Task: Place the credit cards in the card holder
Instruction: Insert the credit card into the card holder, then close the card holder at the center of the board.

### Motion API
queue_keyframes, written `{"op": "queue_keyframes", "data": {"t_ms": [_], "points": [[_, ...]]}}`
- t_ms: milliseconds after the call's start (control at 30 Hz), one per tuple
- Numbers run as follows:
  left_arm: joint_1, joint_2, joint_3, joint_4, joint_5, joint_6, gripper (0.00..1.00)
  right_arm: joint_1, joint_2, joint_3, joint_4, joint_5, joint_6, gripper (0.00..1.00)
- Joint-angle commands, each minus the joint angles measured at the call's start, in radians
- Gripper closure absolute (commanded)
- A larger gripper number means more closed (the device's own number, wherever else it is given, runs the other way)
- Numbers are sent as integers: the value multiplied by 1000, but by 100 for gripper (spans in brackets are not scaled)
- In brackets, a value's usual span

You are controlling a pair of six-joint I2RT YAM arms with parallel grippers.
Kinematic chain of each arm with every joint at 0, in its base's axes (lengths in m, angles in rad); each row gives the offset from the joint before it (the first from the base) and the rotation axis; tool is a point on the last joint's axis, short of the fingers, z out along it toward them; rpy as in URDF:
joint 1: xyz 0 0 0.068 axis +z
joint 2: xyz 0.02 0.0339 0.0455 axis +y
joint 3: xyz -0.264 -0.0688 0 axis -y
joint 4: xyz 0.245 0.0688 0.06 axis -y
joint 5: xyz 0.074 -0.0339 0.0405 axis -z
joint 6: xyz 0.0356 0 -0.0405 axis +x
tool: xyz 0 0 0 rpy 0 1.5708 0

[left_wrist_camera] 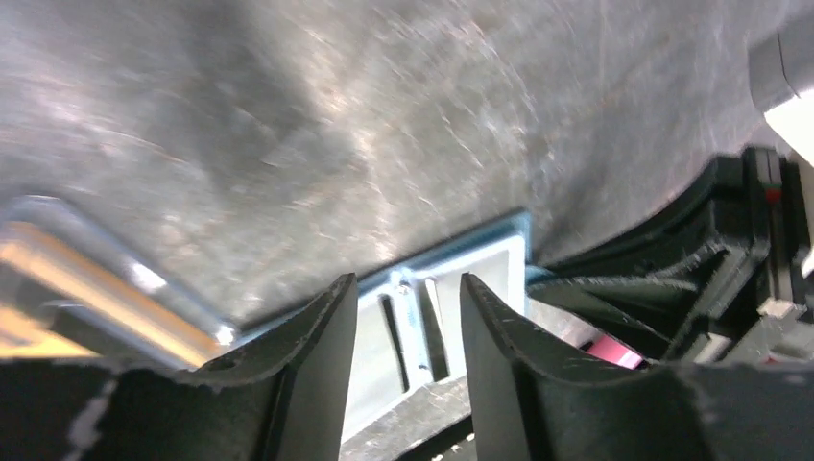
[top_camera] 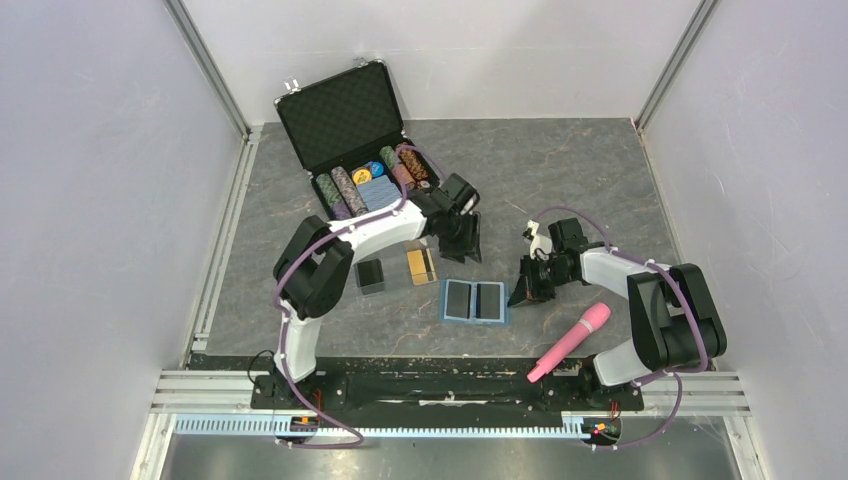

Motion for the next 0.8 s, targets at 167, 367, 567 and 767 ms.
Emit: {"op": "queue_keyframes", "data": {"t_ms": [167,367,567,767], "points": [[110,-34,-28,-125,-88,146,61,1,0,52,-38,39,-33,100],[163,-120,-138,-173,-145,209,68,2,10,84,-56,42,-45,100],[213,-244,-206,-234,-208,247,70,2,12,101,-65,40,-47,100],[210,-285,-193,-185,-53,205,58,2,8,99,-70,39,-50,100]]}}
